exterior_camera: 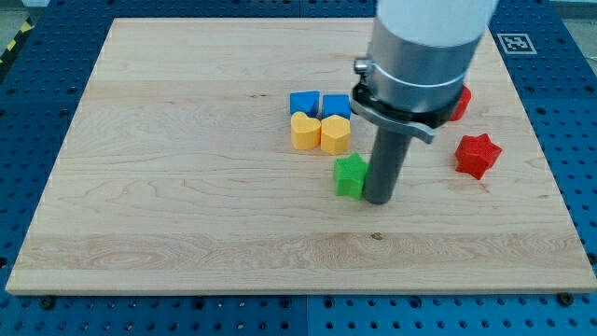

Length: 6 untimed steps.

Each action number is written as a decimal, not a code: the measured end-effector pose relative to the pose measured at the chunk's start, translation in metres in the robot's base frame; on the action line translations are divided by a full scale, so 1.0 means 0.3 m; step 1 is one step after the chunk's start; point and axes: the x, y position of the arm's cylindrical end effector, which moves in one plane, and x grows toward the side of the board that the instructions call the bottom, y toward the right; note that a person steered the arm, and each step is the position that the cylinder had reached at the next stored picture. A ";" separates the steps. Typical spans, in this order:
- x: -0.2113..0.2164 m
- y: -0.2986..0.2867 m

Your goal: Push the green star closer to the yellow hexagon

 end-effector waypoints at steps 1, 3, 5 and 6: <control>-0.020 -0.034; 0.063 -0.076; 0.014 -0.174; -0.009 -0.155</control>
